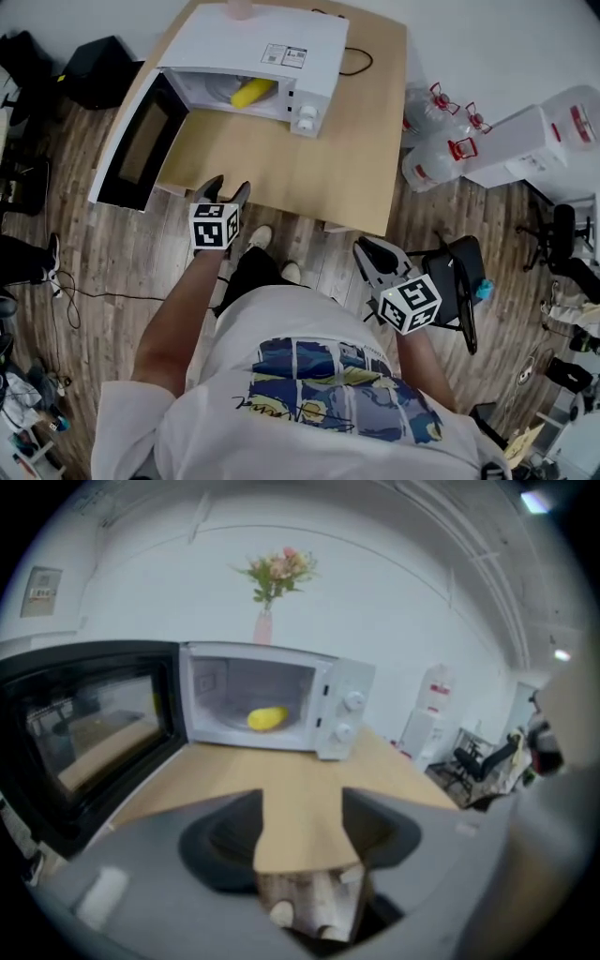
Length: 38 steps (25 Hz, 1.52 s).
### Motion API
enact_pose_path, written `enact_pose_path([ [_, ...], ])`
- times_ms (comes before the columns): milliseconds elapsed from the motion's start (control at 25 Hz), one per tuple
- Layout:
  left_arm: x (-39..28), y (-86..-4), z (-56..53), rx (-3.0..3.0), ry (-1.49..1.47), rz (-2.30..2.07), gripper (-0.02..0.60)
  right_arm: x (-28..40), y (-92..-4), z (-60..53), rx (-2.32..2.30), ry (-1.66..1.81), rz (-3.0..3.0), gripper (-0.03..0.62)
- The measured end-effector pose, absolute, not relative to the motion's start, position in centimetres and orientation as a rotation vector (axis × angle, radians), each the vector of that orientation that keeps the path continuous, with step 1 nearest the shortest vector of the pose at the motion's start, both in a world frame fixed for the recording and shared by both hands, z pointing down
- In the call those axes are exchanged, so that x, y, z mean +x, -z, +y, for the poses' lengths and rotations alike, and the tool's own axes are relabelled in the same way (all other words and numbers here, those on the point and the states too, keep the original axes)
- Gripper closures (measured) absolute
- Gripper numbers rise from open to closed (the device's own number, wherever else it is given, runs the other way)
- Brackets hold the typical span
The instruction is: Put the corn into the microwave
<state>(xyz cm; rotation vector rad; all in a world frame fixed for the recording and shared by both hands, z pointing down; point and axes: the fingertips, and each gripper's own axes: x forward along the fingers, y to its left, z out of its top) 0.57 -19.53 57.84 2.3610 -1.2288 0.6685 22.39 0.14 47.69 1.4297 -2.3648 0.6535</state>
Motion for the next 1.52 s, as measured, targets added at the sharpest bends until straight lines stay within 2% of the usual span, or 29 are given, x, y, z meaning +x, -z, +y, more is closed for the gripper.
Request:
enact_pose_path([
  [120,0.7,-57.5,-16.3,2.382,-0.685,-1.188,0.331,21.9,-48.2,0.7,1.392,-0.651,-2.385,0.556],
  [280,1.0,-57.1,-12.2,2.423,-0.706,-1.096,0.441,20.9,-48.3,1.0,1.343,-0.636,-2.418,0.557],
  [520,1.6,-56.0,-8.8,2.452,-0.676,-1.022,0.567,19.4,-48.5,0.7,1.258,-0.615,-2.459,0.56],
  [680,2.0,-54.9,-8.2,2.453,-0.624,-0.986,0.572,18.3,-48.6,0.1,1.203,-0.594,-2.484,0.566],
  [920,3.3,-52.9,-5.7,2.57,-0.708,-0.879,0.572,16.4,-48.4,-1.1,1.129,-0.559,-2.522,0.571],
  [1040,3.9,-52.1,-4.7,2.538,-0.635,-0.817,0.572,15.7,-47.9,-1.5,1.127,-0.547,-2.539,0.572],
  [1520,5.2,-50.9,-3.7,2.553,-0.617,-0.762,0.572,15.5,-48.1,-1.4,1.109,-0.534,-2.542,0.583],
])
